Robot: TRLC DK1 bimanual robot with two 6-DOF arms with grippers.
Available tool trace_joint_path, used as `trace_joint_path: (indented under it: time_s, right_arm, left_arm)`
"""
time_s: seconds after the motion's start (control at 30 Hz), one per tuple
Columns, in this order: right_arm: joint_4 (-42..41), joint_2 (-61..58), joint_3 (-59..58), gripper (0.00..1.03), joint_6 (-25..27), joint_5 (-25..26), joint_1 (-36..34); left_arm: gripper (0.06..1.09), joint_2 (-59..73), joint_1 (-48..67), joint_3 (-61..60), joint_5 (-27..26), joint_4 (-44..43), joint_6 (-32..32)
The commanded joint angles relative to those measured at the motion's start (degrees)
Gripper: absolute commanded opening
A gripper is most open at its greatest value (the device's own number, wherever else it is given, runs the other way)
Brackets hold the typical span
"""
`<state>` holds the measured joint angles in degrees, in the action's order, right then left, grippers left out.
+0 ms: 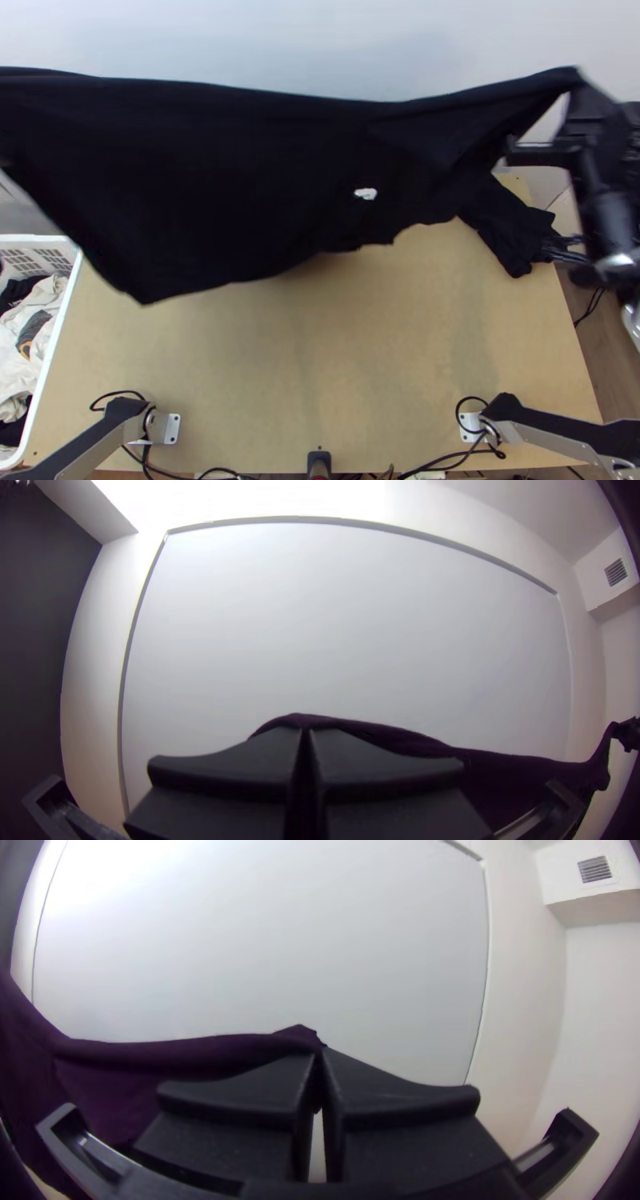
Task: Fold the t-shirt
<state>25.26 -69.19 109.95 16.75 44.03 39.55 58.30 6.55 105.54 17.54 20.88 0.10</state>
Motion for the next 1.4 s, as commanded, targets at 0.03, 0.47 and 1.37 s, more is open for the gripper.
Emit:
trace_joint_path:
  time_s: [0.03,0.47,1.37]
  right_arm:
    - [-19.2,5.0,-1.4,0.03,19.6,6.6,6.9]
    - [-26.6,13.1,-7.1,0.03,34.1,12.6,16.4]
    - [-6.3,6.3,-35.2,0.03,-6.3,-17.4,-10.4]
  left_arm:
    - [0.09,-5.9,0.6,-0.5,0.6,-3.4,2.4]
    - [0.09,-13.3,0.6,-5.5,0.2,5.8,1.4]
    - [0.09,0.8,0.5,-35.5,-2.2,3.3,-12.4]
